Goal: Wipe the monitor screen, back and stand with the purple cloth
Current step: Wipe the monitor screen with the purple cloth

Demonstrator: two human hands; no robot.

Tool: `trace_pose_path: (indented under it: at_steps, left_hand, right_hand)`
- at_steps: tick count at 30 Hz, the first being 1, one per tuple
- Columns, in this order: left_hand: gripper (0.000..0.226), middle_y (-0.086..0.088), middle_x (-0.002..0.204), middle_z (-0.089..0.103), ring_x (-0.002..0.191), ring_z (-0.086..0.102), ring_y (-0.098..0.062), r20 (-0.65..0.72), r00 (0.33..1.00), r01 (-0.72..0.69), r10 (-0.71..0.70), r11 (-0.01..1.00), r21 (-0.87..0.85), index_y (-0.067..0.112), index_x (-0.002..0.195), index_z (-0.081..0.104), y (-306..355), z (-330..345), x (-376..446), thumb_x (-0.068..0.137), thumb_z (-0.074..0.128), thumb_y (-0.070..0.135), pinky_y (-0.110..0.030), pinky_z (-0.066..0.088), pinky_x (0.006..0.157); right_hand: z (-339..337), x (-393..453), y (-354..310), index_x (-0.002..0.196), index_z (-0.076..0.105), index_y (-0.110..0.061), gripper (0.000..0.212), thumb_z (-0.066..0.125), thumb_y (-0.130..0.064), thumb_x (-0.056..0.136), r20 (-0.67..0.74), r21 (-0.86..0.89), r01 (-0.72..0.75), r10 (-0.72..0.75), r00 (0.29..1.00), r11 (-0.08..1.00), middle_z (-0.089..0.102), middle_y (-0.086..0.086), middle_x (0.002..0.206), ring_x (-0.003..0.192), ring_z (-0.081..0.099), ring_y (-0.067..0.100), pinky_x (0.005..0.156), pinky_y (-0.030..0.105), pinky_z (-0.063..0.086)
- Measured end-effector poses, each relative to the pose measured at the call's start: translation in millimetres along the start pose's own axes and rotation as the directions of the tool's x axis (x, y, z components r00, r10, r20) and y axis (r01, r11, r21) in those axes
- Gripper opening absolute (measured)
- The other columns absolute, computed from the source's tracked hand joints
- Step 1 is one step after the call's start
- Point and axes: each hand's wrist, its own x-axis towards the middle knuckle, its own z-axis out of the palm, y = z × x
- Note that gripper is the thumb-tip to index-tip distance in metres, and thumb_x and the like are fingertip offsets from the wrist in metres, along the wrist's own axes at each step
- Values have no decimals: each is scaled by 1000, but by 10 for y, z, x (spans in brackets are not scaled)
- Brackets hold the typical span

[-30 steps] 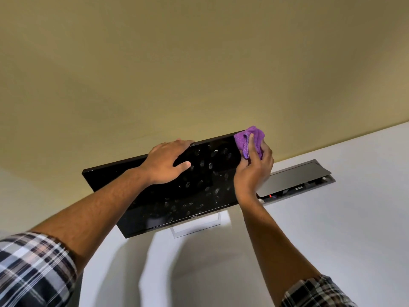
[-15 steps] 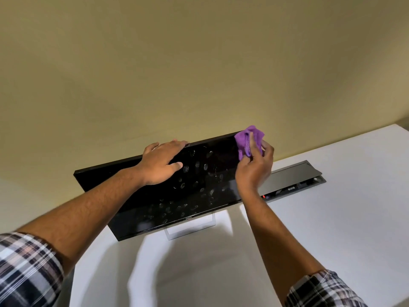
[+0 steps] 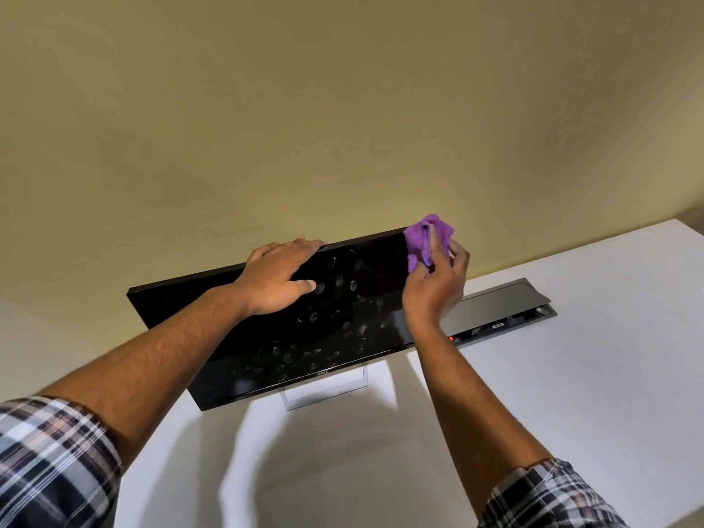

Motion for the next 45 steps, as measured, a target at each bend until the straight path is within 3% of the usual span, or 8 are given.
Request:
trace_pose_path:
  at_steps: [3,8,15,20,24,32,40,45]
  left_hand:
    - [69,10,167,18,153,6,-1,17,1000,4,-4,1000,3,35,159,19,6,-8,11,101,55,32,-33,-7,122]
    - [71,10,166,22,153,11,-3,-2,1000,-2,2,999,34,33,159,20,-2,-2,27,99,57,32,-29,-1,120]
    - [72,9,167,18,153,8,-3,23,1000,9,-9,1000,6,35,159,18,-7,-5,25,99,58,32,-31,-3,122]
    - [79,8,168,15,153,5,-4,34,999,12,-12,1000,7,33,160,18,7,-9,41,94,59,19,-31,-3,122]
    - [84,7,167,19,154,8,-5,28,1000,0,-1,1000,31,33,159,19,-43,8,79,89,61,19,-33,1,121]
    - [82,6,168,14,154,7,-7,42,999,25,-25,1000,0,37,159,18,2,0,50,91,58,16,-33,-1,123]
    - [83,6,167,21,154,11,-8,28,1000,-11,11,1000,-2,34,159,20,-24,-10,70,87,58,16,-34,4,122]
    - [82,7,168,15,154,7,-7,40,999,28,-27,999,-17,39,159,17,-23,-13,40,91,55,14,-33,0,123]
  right_hand:
    - [75,-274,-162,144,61,-42,68,76,-6,89,110,-48,106,-100,989,993,51,-11,142,117,48,2,84,19,54]
    - [66,-422,-118,141,62,-42,79,79,3,79,338,-60,508,-461,821,859,55,0,143,117,54,20,78,27,53]
    - [-74,73,54,141,65,-31,56,70,-1,95,45,65,-73,70,997,995,56,-1,142,118,57,10,96,26,53]
    - [103,-375,-172,140,64,-40,71,76,5,86,137,18,130,-131,982,991,55,-1,144,119,55,15,91,26,53]
    - [103,-521,-134,138,66,-40,71,77,5,84,358,47,401,-390,848,915,56,-1,142,120,54,14,88,23,55]
    - [1,-44,-60,138,69,-24,59,70,9,89,64,143,-74,65,996,987,61,0,132,115,62,16,97,20,53]
    - [257,-747,-315,138,66,-39,77,74,10,79,343,24,499,-476,810,866,58,-2,135,113,56,21,81,26,51]
    - [51,-325,-165,134,71,-28,61,69,11,87,166,122,28,-48,985,992,58,0,138,108,60,12,82,2,48]
